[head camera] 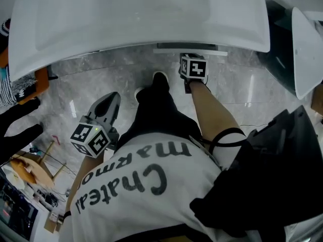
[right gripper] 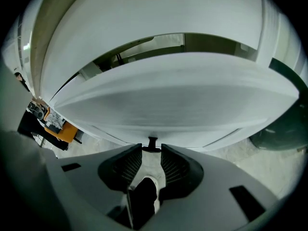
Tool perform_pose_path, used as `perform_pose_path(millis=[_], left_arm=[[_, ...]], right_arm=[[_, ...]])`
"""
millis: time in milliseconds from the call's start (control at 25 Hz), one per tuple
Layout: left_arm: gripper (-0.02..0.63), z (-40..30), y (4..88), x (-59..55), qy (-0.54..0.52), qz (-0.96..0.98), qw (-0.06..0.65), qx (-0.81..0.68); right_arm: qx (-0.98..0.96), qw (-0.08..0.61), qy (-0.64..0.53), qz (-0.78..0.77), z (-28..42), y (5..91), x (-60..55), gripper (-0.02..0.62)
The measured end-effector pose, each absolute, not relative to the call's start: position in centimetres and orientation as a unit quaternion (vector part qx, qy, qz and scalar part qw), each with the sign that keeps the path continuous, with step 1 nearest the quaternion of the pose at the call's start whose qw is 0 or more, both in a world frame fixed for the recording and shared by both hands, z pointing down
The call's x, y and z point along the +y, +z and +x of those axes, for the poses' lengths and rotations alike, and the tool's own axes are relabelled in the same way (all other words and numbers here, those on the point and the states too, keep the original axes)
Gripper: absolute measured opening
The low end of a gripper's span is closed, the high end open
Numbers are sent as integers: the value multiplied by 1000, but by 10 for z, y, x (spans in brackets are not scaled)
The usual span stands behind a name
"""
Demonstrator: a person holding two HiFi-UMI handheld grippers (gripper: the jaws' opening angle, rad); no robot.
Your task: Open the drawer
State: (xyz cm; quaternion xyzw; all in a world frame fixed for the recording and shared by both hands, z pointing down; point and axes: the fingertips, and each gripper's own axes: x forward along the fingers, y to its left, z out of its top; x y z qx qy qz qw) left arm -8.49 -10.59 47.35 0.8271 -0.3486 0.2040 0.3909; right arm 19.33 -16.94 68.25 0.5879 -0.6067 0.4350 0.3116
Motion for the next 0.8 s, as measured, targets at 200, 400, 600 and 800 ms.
perform_pose_path(millis=[200, 400, 600, 800], left_arm=[[-2, -97, 475, -100, 202, 826, 395, -349], [-2, -96, 475, -98, 205, 834, 392, -331], [-2, -96, 478, -95, 213, 839, 392, -313], [-2, -92, 482, -91, 218, 845, 392, -292]], right_arm=[[-597, 320, 440, 590, 189, 685, -155, 130], [-591, 322, 439, 595, 188, 685, -139, 130], [-586, 318, 444, 599, 184, 687, -127, 130], [-582, 315, 447, 601, 181, 688, -120, 130]])
